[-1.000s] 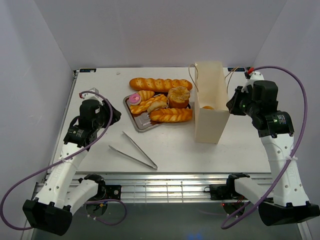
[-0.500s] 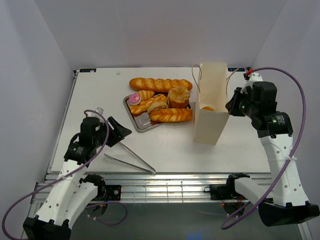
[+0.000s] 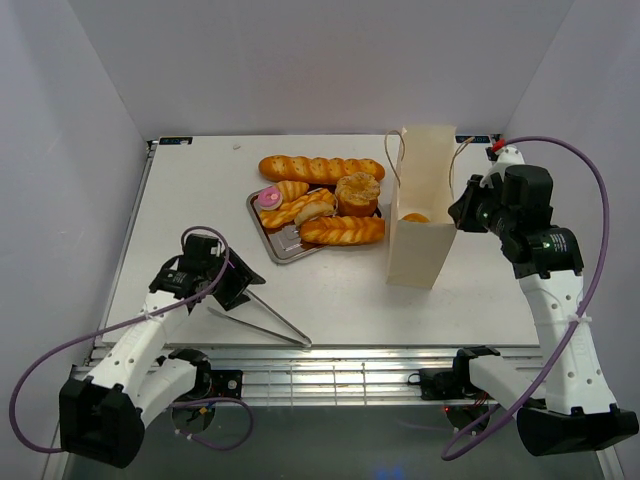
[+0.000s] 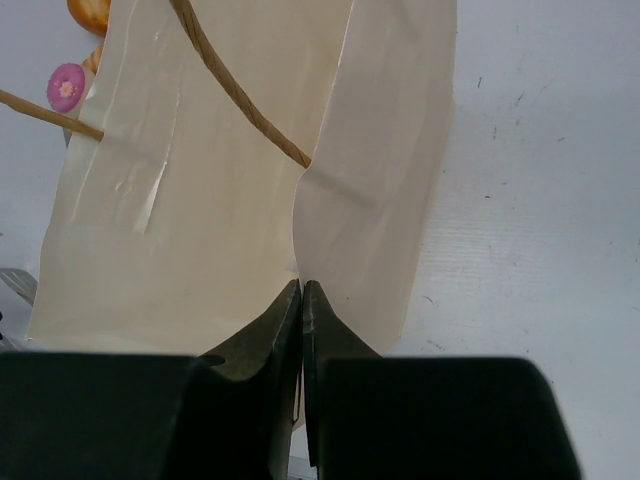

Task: Place the fake bread into the paper bag
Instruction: Pick up the clamp at the center of the board.

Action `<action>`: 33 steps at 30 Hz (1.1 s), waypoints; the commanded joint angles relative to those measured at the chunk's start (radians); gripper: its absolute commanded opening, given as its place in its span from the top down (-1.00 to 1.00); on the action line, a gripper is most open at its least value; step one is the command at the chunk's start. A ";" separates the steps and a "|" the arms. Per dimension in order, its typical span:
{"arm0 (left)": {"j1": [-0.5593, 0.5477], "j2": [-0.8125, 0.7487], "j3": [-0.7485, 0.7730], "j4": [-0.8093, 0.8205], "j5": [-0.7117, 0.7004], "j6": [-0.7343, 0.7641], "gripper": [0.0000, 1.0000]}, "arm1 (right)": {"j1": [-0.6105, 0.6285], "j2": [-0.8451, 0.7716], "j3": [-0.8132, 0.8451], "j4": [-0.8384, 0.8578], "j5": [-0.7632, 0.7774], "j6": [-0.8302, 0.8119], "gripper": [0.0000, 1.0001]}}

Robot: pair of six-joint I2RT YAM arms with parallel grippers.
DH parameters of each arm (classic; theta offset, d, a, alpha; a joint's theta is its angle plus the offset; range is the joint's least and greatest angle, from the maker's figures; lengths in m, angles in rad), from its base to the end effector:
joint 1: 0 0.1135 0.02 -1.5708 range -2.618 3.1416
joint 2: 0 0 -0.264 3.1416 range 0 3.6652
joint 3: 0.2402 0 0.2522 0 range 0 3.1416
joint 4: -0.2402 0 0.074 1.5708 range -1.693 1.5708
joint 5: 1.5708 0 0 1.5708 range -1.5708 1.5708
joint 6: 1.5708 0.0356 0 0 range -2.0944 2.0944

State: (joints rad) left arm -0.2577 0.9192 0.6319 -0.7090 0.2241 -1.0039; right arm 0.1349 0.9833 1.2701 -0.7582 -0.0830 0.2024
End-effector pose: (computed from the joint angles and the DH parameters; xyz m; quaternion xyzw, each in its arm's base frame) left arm 0.1632 -0.0512 0.2203 -0.3179 0.8990 -0.2526 0.1641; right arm 0.1871 0.0284 0.4104 0.0071 0.8522 0.1225 0.5086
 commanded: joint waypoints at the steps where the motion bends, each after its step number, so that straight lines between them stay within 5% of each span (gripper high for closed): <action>1: -0.006 0.050 -0.005 0.034 -0.012 -0.024 -0.40 | 0.000 -0.008 0.006 -0.009 0.000 -0.006 0.85; 12: -0.014 0.373 0.100 0.037 -0.158 0.004 -0.36 | 0.000 -0.015 0.000 -0.009 -0.006 -0.003 0.85; 16: -0.014 0.469 0.173 0.040 -0.198 0.057 -0.08 | 0.000 -0.021 0.006 -0.013 0.000 -0.008 0.85; 20: -0.009 0.585 0.284 0.025 -0.296 0.143 0.56 | 0.000 -0.021 0.006 -0.012 -0.007 -0.009 0.84; 24: -0.003 0.687 0.420 -0.003 -0.334 0.234 0.98 | 0.000 -0.023 -0.001 -0.010 -0.011 -0.011 0.85; 33: 0.008 0.735 0.525 0.034 -0.658 0.521 1.00 | 0.000 -0.037 -0.034 0.005 -0.021 -0.018 0.85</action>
State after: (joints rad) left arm -0.2562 1.6810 1.1118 -0.7063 -0.2203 -0.6540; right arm 0.1349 0.9569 1.2575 -0.7589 -0.0895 0.2001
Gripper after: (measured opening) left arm 0.021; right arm 0.078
